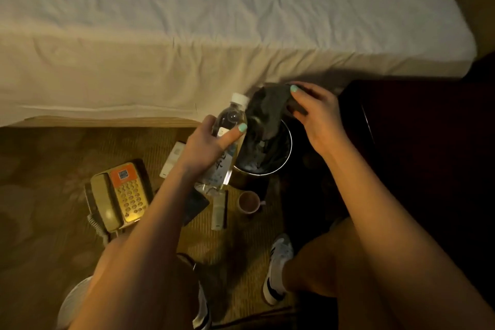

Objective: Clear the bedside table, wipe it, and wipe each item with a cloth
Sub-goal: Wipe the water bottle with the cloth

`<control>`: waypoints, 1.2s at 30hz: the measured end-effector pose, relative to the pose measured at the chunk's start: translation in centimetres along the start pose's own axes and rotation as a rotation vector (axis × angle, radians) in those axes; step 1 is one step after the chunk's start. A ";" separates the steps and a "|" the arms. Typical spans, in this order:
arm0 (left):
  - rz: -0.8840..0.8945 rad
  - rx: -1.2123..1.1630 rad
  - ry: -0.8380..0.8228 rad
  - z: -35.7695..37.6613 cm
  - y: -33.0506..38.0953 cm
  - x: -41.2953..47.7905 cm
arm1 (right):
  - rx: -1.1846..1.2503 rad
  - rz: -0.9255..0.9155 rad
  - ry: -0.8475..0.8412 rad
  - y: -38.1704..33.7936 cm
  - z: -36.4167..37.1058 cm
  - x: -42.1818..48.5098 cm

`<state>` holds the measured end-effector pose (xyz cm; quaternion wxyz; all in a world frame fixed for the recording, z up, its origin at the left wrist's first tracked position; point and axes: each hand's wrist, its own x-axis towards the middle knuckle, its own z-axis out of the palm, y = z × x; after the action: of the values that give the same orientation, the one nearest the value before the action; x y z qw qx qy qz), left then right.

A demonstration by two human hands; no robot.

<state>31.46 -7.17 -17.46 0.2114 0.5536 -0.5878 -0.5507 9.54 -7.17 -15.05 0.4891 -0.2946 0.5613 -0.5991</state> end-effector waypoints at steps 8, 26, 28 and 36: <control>0.050 -0.021 -0.243 1.8 1.4 -2.5 | 0.060 -0.043 -0.153 -0.7 0.9 -5.7; 0.185 0.183 -0.074 0.8 0.8 -2.4 | -0.815 -0.342 -0.234 1.4 3.3 -3.2; 0.180 0.263 -0.108 0.2 0.3 -3.1 | -0.803 -0.362 -0.140 1.3 3.4 -3.1; 0.193 0.182 -0.174 0.8 -0.5 -4.1 | -0.244 0.106 0.038 -0.4 2.5 -2.3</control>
<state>32.20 -3.16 -16.65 0.1604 0.4616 -0.7018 -0.5183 12.49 -6.03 -13.67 0.4699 -0.3105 0.6538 -0.5053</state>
